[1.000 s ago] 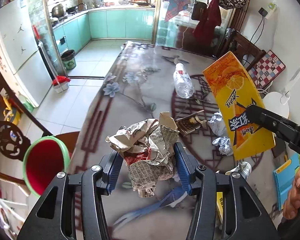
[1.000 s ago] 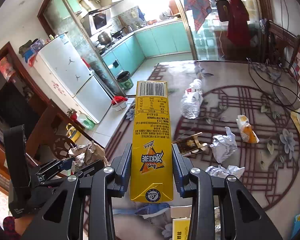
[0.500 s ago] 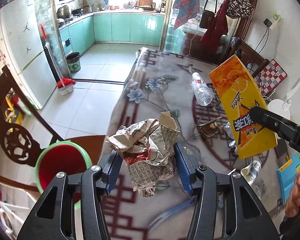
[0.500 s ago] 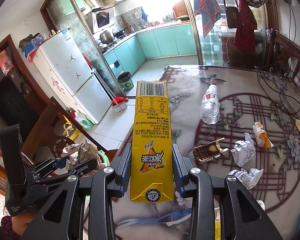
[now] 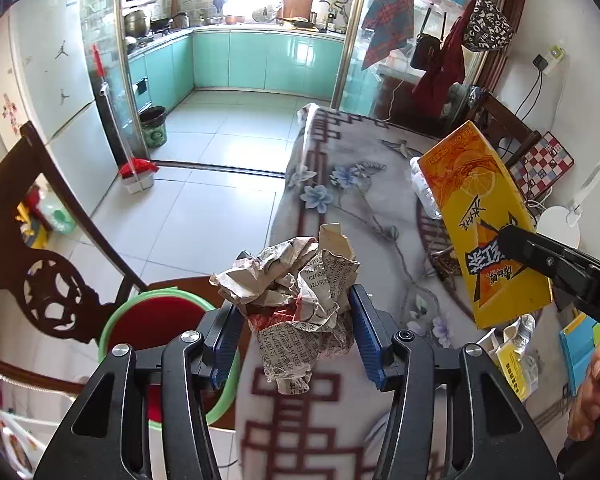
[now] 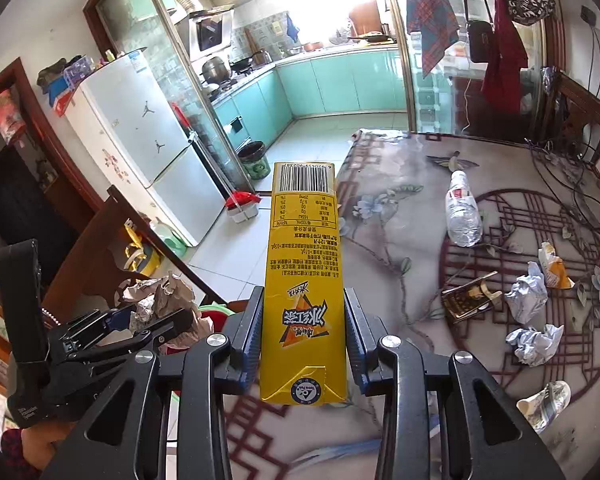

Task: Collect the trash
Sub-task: 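Carry the yellow box and newspaper with both tools over the bucket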

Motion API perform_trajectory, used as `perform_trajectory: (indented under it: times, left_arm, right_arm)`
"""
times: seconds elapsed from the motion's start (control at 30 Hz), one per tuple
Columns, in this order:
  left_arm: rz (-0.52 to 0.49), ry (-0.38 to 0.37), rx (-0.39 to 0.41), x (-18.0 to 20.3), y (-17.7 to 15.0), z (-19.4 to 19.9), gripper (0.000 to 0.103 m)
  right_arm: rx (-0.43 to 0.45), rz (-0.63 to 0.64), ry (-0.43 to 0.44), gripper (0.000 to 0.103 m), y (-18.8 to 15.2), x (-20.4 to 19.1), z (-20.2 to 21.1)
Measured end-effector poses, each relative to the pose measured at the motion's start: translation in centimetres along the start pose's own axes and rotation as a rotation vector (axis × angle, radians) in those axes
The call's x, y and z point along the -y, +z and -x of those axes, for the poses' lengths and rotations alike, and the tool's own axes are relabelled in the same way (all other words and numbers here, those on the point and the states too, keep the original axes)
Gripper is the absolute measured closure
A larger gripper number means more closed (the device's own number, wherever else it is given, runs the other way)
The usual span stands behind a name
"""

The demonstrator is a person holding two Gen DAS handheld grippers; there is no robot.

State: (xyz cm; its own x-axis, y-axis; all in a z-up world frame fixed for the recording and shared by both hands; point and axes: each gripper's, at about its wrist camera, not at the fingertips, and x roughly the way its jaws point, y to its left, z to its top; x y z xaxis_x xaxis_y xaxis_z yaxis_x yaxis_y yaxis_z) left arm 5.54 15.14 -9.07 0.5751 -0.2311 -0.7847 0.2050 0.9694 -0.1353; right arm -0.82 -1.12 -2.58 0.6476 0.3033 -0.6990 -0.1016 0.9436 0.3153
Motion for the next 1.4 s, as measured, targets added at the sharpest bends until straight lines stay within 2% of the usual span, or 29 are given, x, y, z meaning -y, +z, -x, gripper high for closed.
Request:
perform_trajectory:
  times: [0.3,0.7,1.17,1.4]
  left_arm:
    - [0.045,0.026,-0.006,-4.2,-0.9,0.5,0.053]
    - [0.131,0.099,-0.008,-9.6,-2.3,1.2,0.052]
    - [0.210,0.185,-0.037,-14.7,-3.4,0.8,0.052]
    - [0.240,0.219,-0.066,-16.7,-3.9,0.1,0.052]
  right_arm:
    - [-0.007,0.025,0.017,0.069,-0.3,-4.2,-1.4]
    - [-0.051,0.096,0.083,0.069,-0.6,-9.6,-4.7]
    - [-0.136,0.168,0.150,0.069,-1.1,-14.6,-10.0]
    - [-0.220,0.172,0.167,0.069,-2.3,-15.5,-13.6]
